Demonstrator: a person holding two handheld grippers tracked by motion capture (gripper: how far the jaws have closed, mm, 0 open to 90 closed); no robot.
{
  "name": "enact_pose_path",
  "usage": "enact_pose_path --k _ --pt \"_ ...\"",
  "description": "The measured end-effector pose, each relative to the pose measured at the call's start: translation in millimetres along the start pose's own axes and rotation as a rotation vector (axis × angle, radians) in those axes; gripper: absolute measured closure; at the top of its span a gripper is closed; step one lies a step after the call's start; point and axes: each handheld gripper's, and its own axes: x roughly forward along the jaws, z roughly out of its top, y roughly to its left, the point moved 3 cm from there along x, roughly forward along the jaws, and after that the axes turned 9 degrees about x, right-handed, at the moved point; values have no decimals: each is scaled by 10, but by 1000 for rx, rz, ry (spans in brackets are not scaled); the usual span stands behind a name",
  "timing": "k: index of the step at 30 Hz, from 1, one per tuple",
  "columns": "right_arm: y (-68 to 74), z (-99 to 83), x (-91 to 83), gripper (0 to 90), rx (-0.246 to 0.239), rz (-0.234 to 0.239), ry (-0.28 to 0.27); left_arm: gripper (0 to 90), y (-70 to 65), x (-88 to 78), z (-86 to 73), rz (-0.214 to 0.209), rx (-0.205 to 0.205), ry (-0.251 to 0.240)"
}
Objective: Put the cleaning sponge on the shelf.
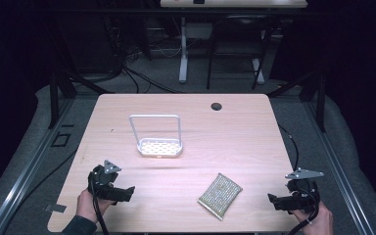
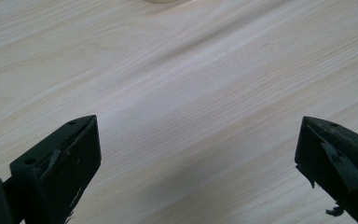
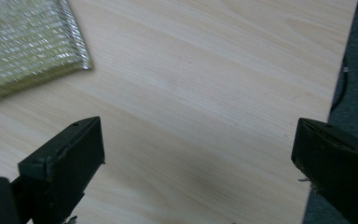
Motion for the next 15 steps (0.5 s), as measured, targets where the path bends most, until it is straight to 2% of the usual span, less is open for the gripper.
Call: enact_pose_path --k 3,7,11,13,15 --pt "6 25 -8 25 3 -2 -20 5 -72 0 43 -23 23 -9" --pt "-6 27 6 29 7 -14 -13 3 -165 -19 99 -45 34 -16" --pt "-33 43 22 31 12 -22 -9 3 -257 3 177 -59 41 -29" --pt "-49 71 48 35 14 -20 -8 3 -340 45 242 -69 58 -24" --pt "-45 80 63 36 14 -22 -9 3 -366 51 266 -66 72 -22"
